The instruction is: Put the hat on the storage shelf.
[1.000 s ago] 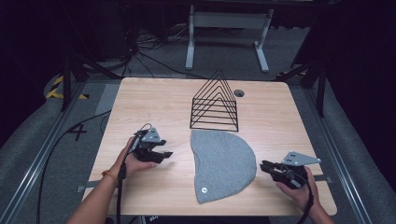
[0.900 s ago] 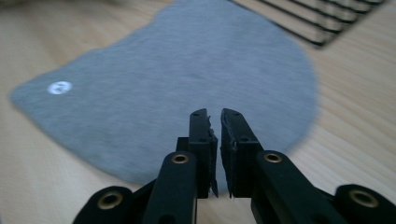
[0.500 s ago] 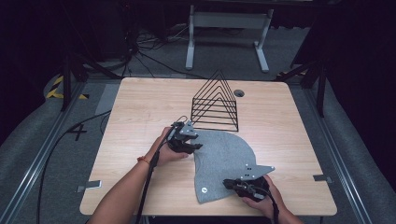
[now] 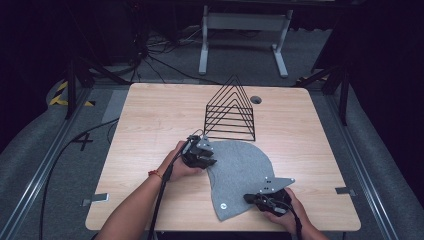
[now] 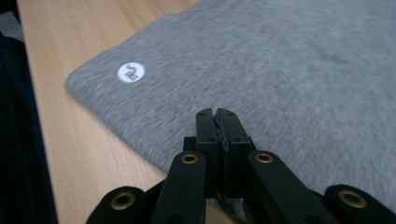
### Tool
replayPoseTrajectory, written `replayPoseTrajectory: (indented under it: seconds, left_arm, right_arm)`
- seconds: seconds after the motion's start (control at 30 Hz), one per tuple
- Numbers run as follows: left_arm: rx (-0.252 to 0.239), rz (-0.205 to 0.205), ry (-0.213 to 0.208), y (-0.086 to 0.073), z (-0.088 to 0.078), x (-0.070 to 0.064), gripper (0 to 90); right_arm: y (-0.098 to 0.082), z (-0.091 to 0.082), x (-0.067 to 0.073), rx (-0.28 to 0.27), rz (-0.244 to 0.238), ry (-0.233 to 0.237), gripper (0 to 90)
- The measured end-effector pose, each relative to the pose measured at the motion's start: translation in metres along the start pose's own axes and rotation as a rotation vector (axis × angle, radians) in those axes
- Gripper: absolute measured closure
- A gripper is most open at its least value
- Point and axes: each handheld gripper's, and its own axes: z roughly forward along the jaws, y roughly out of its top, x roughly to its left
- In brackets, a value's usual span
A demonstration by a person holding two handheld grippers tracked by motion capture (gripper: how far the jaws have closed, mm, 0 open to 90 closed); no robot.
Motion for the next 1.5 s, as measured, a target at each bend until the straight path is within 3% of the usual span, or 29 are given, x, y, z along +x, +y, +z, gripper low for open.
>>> replayPoseTrajectory:
  seconds: [0.07,0.17,0.2,0.3,0.4,0.5,0.63,0.67,0.73,0.83,0.9,0.93,1.07,1.1,1.17,1.27,1.3,1.37,1.4,1.43,1.47,1.5]
  left_arm:
    - [0.009,0.006,-0.003,-0.002,-0.003,-0.005,64.7]
    - [0.009,0.015,-0.039,-0.014,-0.013,-0.025,64.7]
    - [0.009,0.015,-0.039,-0.014,-0.013,-0.025,64.7]
    - [0.013,0.024,-0.066,-0.023,-0.021,-0.046,64.7]
    - [0.000,0.018,-0.082,-0.027,-0.023,-0.054,65.0]
    - [-0.015,-0.007,-0.108,-0.031,-0.026,-0.066,65.8]
    - [-0.006,-0.004,-0.115,-0.030,-0.026,-0.077,66.0]
    - [-0.013,0.001,-0.121,-0.027,-0.024,-0.086,66.0]
    - [-0.009,0.018,-0.158,-0.026,-0.022,-0.091,68.2]
    - [-0.002,0.030,-0.172,-0.021,-0.020,-0.097,70.5]
    - [0.000,0.053,-0.166,-0.020,-0.021,-0.099,71.6]
    - [-0.022,0.049,-0.162,-0.020,-0.021,-0.100,71.3]
    - [-0.069,0.023,-0.120,-0.020,-0.032,-0.091,69.0]
    - [-0.084,-0.003,-0.077,-0.020,-0.037,-0.082,68.0]
    - [-0.108,-0.037,-0.048,-0.022,-0.042,-0.069,67.9]
    - [-0.086,-0.049,0.043,-0.023,-0.045,-0.050,64.2]
    - [-0.086,-0.049,0.043,-0.023,-0.045,-0.050,63.2]
    - [-0.082,-0.110,0.076,-0.024,-0.042,-0.034,60.7]
    - [-0.087,-0.132,0.072,-0.024,-0.040,-0.028,60.6]
    - [-0.072,-0.129,0.076,-0.024,-0.038,-0.023,59.8]
    - [-0.061,-0.132,0.117,-0.023,-0.032,-0.016,58.3]
    - [-0.050,-0.128,0.120,-0.022,-0.027,-0.011,58.1]
  right_arm:
    - [-0.002,-0.003,-0.003,0.003,0.005,-0.012,88.6]
    - [-0.009,-0.012,-0.016,0.006,0.050,-0.053,88.6]
    - [-0.010,-0.014,-0.020,0.009,0.061,-0.066,88.4]
    - [-0.012,-0.018,-0.026,0.014,0.082,-0.099,88.4]
    - [-0.012,-0.019,-0.029,0.019,0.091,-0.116,88.4]
    - [-0.009,-0.019,-0.036,0.032,0.092,-0.164,88.4]
    - [-0.007,-0.018,-0.044,0.038,0.097,-0.203,88.3]
    - [-0.007,-0.018,-0.050,0.037,0.109,-0.214,88.0]
    - [-0.006,-0.018,-0.058,0.036,0.107,-0.236,88.1]
    - [-0.004,-0.017,-0.069,0.040,0.117,-0.246,88.2]
    - [-0.002,-0.017,-0.073,0.041,0.126,-0.250,86.2]
    - [-0.002,-0.017,-0.075,0.040,0.125,-0.252,84.4]
    - [0.002,-0.021,-0.079,0.023,0.119,-0.260,82.8]
    - [0.005,-0.025,-0.081,0.010,0.127,-0.268,80.7]
    - [0.009,-0.028,-0.084,-0.005,0.134,-0.271,80.0]
    - [0.015,-0.029,-0.089,-0.007,0.133,-0.270,76.3]
    - [0.015,-0.029,-0.089,-0.007,0.133,-0.270,76.3]
    - [0.018,-0.026,-0.092,-0.003,0.127,-0.278,73.4]
    - [0.019,-0.024,-0.094,0.000,0.127,-0.276,72.5]
    - [0.020,-0.022,-0.096,0.006,0.128,-0.280,71.2]
    - [0.021,-0.021,-0.098,0.013,0.131,-0.282,69.7]
    - [0.021,-0.019,-0.102,0.013,0.137,-0.266,68.0]
